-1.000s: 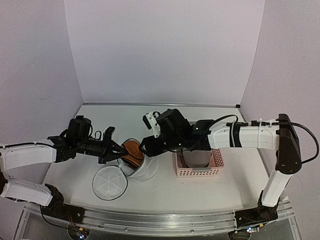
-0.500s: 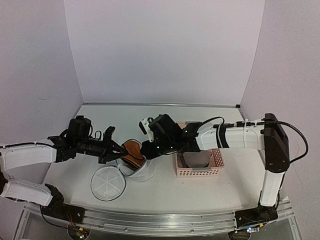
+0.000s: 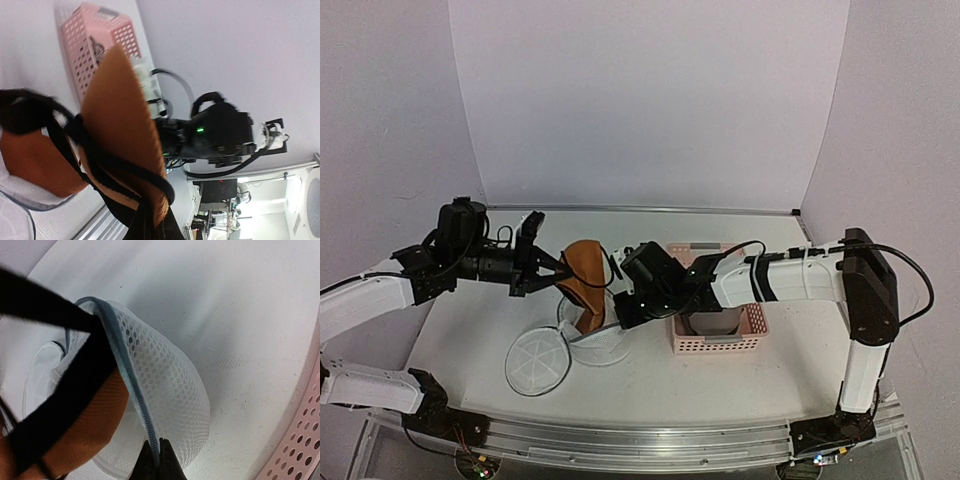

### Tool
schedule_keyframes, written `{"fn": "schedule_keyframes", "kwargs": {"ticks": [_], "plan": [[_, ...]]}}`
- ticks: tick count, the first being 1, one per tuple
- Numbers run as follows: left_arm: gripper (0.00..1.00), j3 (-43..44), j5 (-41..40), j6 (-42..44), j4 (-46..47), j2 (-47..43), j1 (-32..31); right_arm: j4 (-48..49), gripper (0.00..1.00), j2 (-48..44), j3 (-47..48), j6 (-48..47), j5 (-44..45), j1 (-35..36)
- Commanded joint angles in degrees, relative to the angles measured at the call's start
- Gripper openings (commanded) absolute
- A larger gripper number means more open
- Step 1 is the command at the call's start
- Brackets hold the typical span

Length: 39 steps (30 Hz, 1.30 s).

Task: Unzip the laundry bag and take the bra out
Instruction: Pick up the bra from the laundry bag, then set the laundry bag at the center of the board.

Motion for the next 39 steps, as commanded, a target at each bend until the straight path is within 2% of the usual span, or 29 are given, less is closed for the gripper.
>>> {"fn": "schedule_keyframes", "kwargs": {"ticks": [1,12,19,24,34,37,39], "plan": [[0.0,9.29,0.01,6.8,-4.8,-2.91,-0.05,1.41,0.0,0.39,-0.65,1.01,2.25,0.25],[0.0,26.1,-8.4,17.62,-21.9,-3.54,4.91,4.84,0.0,0.51,-3.8,3.7,2.95,0.23],[0.0,34.6,-20.72,20.56,-29.53,-3.59,6.99,8.22,0.0,2.2,-2.75,7.58,0.94,-0.39],[0.0,37.8,-27.83,21.11,-31.05,-3.47,6.99,9.33,0.0,4.88,1.64,8.49,4.05,-1.42],[0.0,39.25,-27.8,21.29,-30.97,-3.19,6.99,9.43,0.0,17.1,19.0,10.41,4.88,-4.77],[0.0,39.03,-27.39,21.22,-30.96,-3.23,6.99,9.5,0.11,20.01,23.7,10.57,3.58,-5.8],[0.0,39.07,-26.76,21.23,-30.96,-3.18,6.99,9.49,0.24,20.68,25.97,10.46,2.1,-6.15]]}}
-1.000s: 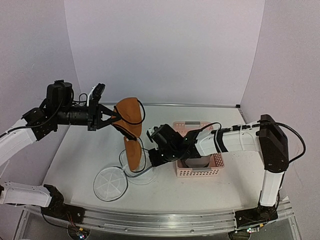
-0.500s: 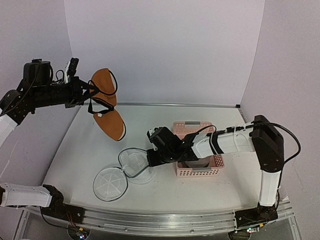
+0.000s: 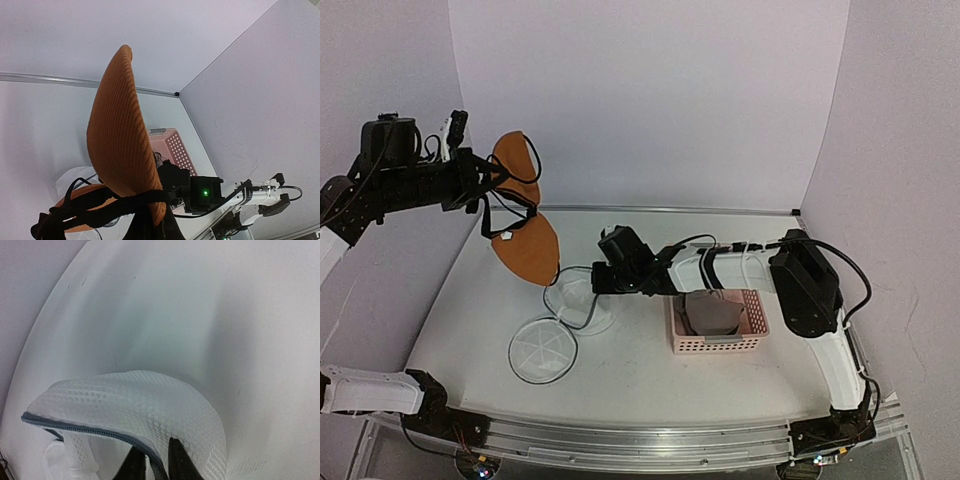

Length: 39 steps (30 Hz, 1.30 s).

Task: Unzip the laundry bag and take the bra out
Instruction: Set the laundry bag at the center of the board, then place the bra in the bin.

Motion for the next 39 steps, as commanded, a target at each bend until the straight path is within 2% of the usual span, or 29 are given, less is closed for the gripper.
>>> {"fn": "schedule_keyframes", "kwargs": {"ticks": [1,6,10,13,18,24,29,33,39], "plan": [[0.0,2.65,0.67,0.82,1.03,-0.52,0.22,2.41,0.28,0.96,6.11,0.39,-1.72,-0.94],[0.0,3.77,2.32,0.83,1.37,-0.08,0.23,3.64,0.48,-5.16,3.25,-2.38,-2.22,-0.95],[0.0,5.19,3.95,1.72,1.58,0.6,0.23,4.14,0.6,-13.11,-3.9,-4.47,-1.64,-0.96],[0.0,5.88,5.34,3.06,1.91,1.25,0.23,6.18,0.67,-20.48,-10.39,-5.93,-2.82,-0.92],[0.0,5.68,10.67,6.55,4.28,1.88,0.23,8.63,0.76,-29.24,-19.03,-8.71,-9.86,-0.93],[0.0,2.66,24.41,11.44,13.86,2.47,0.23,8.49,0.8,-39.4,-28.1,-13.42,-16.0,-0.89],[0.0,2.66,36.04,11.63,20.36,6.05,-0.01,7.16,0.84,-50.73,-35.97,-16.33,-12.45,-0.97],[0.0,3.05,40.2,11.12,25.26,9.87,-2.58,4.18,0.87,-60.32,-40.91,-17.41,-8.03,-1.05],[0.0,6.41,41.17,12.01,29.59,17.77,-8.54,0.11,0.88,-71.61,-45.78,-16.98,-2.48,-1.05]]}}
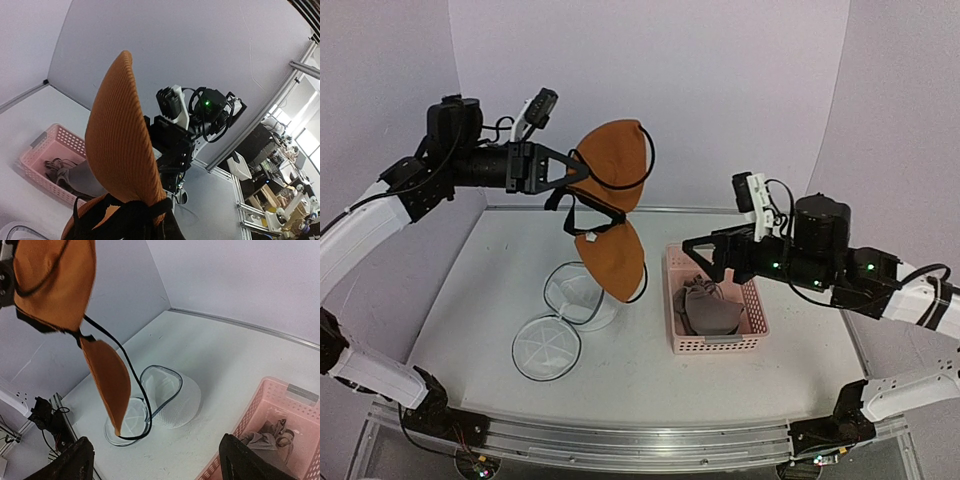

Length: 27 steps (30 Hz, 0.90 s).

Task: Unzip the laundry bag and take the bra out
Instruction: Place the bra in the bin.

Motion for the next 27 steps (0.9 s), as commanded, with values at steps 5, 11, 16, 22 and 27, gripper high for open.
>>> {"fn": "schedule_keyframes", "kwargs": {"ticks": [5,11,16,22,27], "plan": [[0.0,5.33,3.82,-1.47,14.96,10.43,-6.83,-5.47,0.88,-13.4,-4.82,0.42,10.85,0.12],[0.0,7.53,3.45,-5.64,24.06,19.99,-11.29,-9.28,0.88,-20.89,-6.86,1.21,18.35,0.08],[0.0,14.25,1.38,-7.29,25.29,28.78,-14.59,-11.73,0.88,-24.91,-7.78,1.18,21.92,0.11],[0.0,22.08,-0.51,-9.46,25.46,38.44,-15.84,-15.12,0.88,-27.37,-7.64,1.29,25.29,0.13],[0.0,25.88,-2.74,-11.27,25.52,45.6,-15.6,-16.67,0.88,-28.72,-7.4,1.28,25.51,0.11]]}}
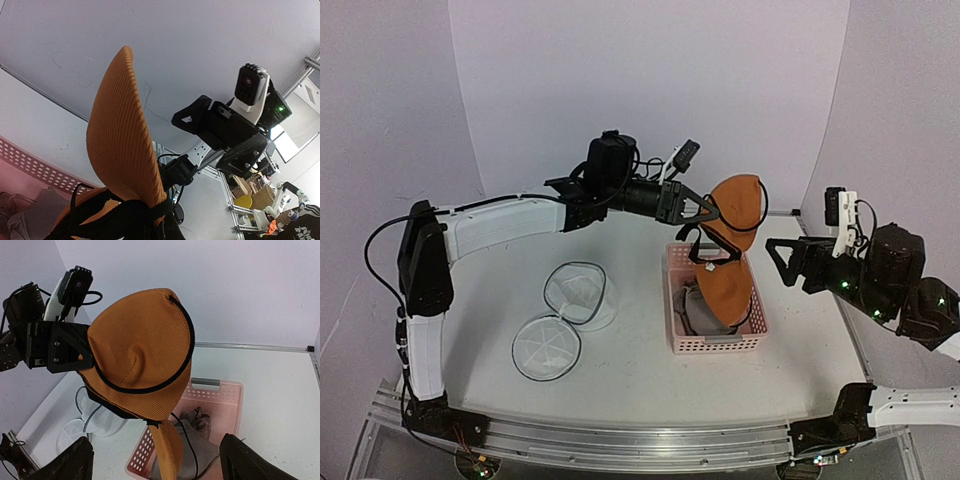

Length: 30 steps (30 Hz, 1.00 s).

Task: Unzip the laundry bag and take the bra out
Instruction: Place the bra in the bin.

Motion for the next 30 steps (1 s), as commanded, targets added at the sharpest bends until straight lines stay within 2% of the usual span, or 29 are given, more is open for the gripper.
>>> {"fn": "schedule_keyframes", "kwargs": {"ticks": [1,9,14,23,30], "plan": [[0.0,5.9,-2.63,-2.62,3.61,5.29,0.55,-1.2,0.88,-2.44,0.38,0.4,2.15,0.14],[0.0,7.66,-6.58,-7.7,6.2,13.92,3.55,-2.1,0.89,-3.26,-0.28,0.84,2.46,0.1],[0.0,9.15,-7.44,-7.66,7.52,17.54,5.16,-2.1,0.89,-3.21,-0.47,0.56,2.24,0.08],[0.0,9.71,-10.21,-1.33,7.73,19.22,6.23,-1.67,0.89,-2.49,-1.15,0.18,1.64,0.1],[0.08,1.83,-17.43,7.06,7.44,15.04,6.02,-1.37,0.9,-2.03,-1.44,0.17,1.46,0.13]]}}
